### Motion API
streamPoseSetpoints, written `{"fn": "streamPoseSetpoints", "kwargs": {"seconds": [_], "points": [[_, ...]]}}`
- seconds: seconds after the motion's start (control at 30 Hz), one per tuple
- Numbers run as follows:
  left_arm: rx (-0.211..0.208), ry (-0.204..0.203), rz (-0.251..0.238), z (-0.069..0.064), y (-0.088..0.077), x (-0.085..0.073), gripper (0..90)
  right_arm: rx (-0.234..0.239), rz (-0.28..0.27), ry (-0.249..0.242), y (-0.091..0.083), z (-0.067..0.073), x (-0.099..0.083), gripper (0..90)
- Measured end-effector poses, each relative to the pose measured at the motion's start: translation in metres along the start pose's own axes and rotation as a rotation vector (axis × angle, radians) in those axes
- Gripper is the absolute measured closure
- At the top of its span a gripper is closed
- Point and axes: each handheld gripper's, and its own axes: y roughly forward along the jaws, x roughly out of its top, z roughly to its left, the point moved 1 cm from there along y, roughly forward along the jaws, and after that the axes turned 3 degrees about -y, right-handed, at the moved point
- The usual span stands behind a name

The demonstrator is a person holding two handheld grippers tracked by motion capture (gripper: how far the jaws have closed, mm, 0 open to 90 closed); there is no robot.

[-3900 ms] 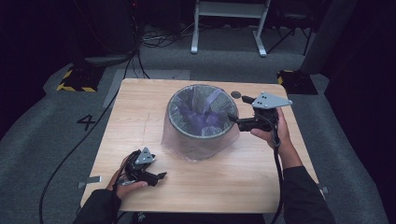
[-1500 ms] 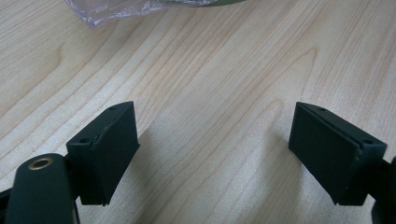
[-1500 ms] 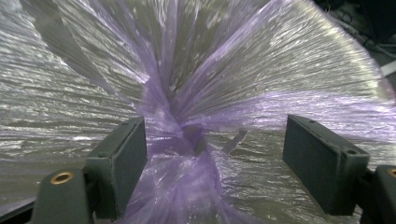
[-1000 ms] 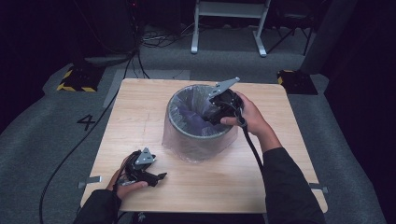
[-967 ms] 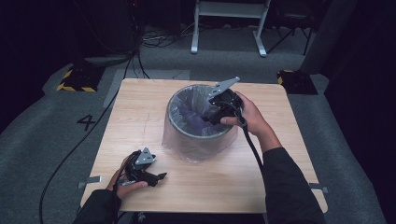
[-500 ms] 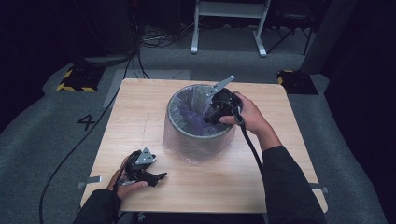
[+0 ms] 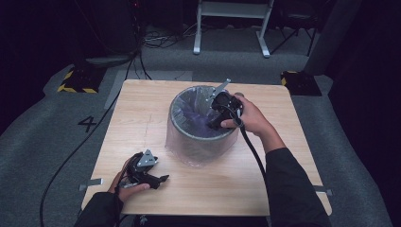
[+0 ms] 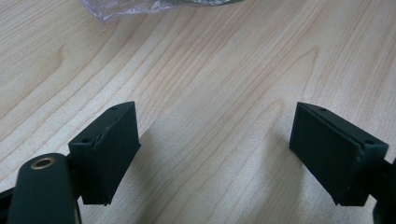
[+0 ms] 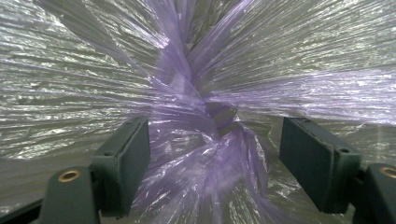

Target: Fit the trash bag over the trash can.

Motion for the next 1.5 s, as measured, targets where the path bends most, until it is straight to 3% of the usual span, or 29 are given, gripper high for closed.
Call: {"fn": "streamPoseSetpoints", "kwargs": {"seconds": [0.27,0.4,0.5,0.67,0.87,1.27,1.4,1.5], "points": [[-0.002,0.001,0.000,0.000,0.000,0.000,15.4,-0.015,-0.045,0.022,-0.004,-0.001,-0.002,22.4],[-0.003,0.001,0.000,0.000,0.000,0.000,15.3,-0.018,-0.143,0.055,-0.011,-0.003,-0.006,20.9],[-0.003,0.001,0.001,0.000,0.000,0.000,15.3,-0.023,-0.167,0.062,-0.013,-0.003,-0.009,20.3],[-0.006,0.001,0.000,0.000,0.001,0.001,15.1,-0.072,-0.214,0.086,-0.022,-0.005,-0.016,20.8],[-0.008,0.001,0.001,0.000,0.001,0.001,14.9,-0.079,-0.258,0.106,-0.032,-0.007,-0.024,20.0],[-0.009,-0.001,0.000,0.000,0.001,0.001,14.7,-0.118,-0.330,0.114,-0.059,-0.004,-0.047,19.5],[-0.009,-0.001,0.000,0.000,0.001,0.001,14.7,-0.118,-0.333,0.115,-0.064,-0.003,-0.052,19.5],[-0.008,0.000,0.000,0.000,0.001,0.001,14.7,-0.144,-0.324,0.093,-0.069,0.000,-0.057,19.7]]}}
